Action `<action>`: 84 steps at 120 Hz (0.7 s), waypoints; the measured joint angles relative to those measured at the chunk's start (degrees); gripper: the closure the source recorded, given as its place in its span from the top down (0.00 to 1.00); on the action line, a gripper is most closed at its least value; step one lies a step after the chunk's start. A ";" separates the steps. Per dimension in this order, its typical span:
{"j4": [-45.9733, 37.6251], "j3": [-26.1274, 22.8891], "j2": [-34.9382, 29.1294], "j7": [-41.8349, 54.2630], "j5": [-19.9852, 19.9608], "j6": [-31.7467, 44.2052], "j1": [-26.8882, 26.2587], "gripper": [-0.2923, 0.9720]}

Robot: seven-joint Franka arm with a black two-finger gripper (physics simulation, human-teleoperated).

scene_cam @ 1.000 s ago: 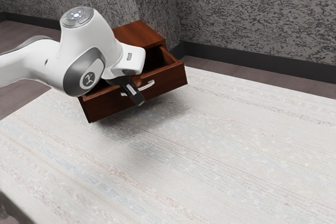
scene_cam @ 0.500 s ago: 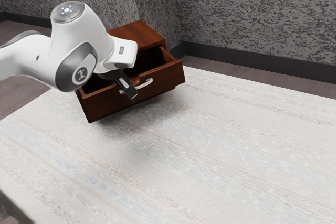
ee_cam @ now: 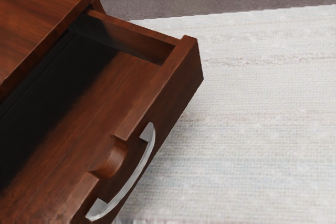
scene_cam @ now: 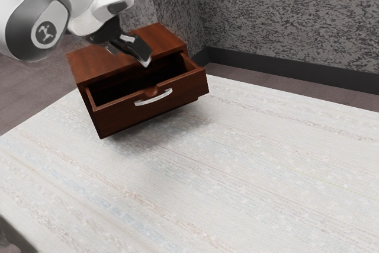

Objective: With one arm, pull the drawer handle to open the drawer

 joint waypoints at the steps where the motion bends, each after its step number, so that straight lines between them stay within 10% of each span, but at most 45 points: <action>1: 0.38 1.54 -0.27 -1.09 -0.37 -1.11 -1.36 0.73; 17: -0.59 10.68 -3.48 -16.68 -3.71 -14.76 -9.07 0.75; 84: -3.32 10.57 -3.77 -54.42 -4.79 -27.33 -7.73 0.77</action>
